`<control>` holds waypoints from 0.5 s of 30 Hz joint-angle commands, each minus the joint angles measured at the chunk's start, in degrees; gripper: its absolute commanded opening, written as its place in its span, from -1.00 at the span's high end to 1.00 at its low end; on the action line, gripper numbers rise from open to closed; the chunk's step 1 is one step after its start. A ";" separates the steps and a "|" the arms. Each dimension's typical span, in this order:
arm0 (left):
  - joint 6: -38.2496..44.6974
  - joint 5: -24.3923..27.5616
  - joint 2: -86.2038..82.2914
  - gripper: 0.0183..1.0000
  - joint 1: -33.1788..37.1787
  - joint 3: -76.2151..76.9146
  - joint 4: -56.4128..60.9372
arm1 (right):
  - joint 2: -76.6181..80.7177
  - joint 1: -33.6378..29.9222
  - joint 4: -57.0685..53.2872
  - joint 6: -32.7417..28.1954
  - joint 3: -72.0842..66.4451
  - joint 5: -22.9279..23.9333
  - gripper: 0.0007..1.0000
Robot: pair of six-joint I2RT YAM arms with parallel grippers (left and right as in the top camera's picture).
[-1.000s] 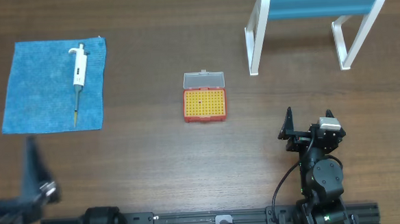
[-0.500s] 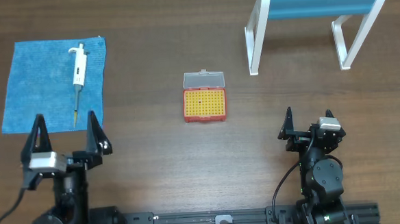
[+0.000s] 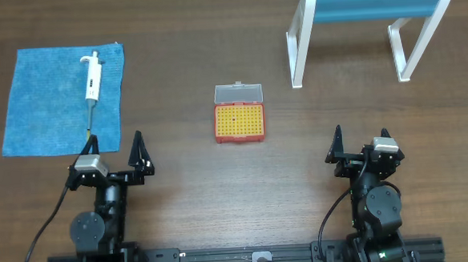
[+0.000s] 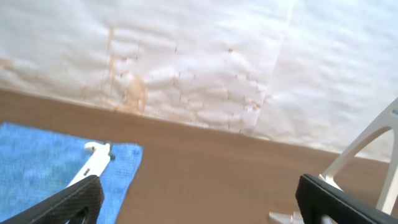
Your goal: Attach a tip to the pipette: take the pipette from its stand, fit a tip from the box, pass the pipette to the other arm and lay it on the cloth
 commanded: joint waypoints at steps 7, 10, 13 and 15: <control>-1.92 0.39 -0.39 -1.00 -0.17 -0.04 -9.29 | -0.35 0.33 0.04 -0.83 -0.39 0.87 -0.95; -1.90 0.39 -0.39 -1.00 -0.17 -0.04 -9.29 | -0.35 0.33 0.04 -0.83 -0.39 0.87 -0.95; 3.65 3.32 -0.39 -1.00 -0.17 -0.04 -8.87 | -0.35 0.33 0.04 -0.83 -0.39 0.87 -0.95; 11.10 6.21 -0.39 -1.00 -0.17 -0.04 -8.66 | -0.35 0.33 0.04 -0.83 -0.39 0.87 -0.95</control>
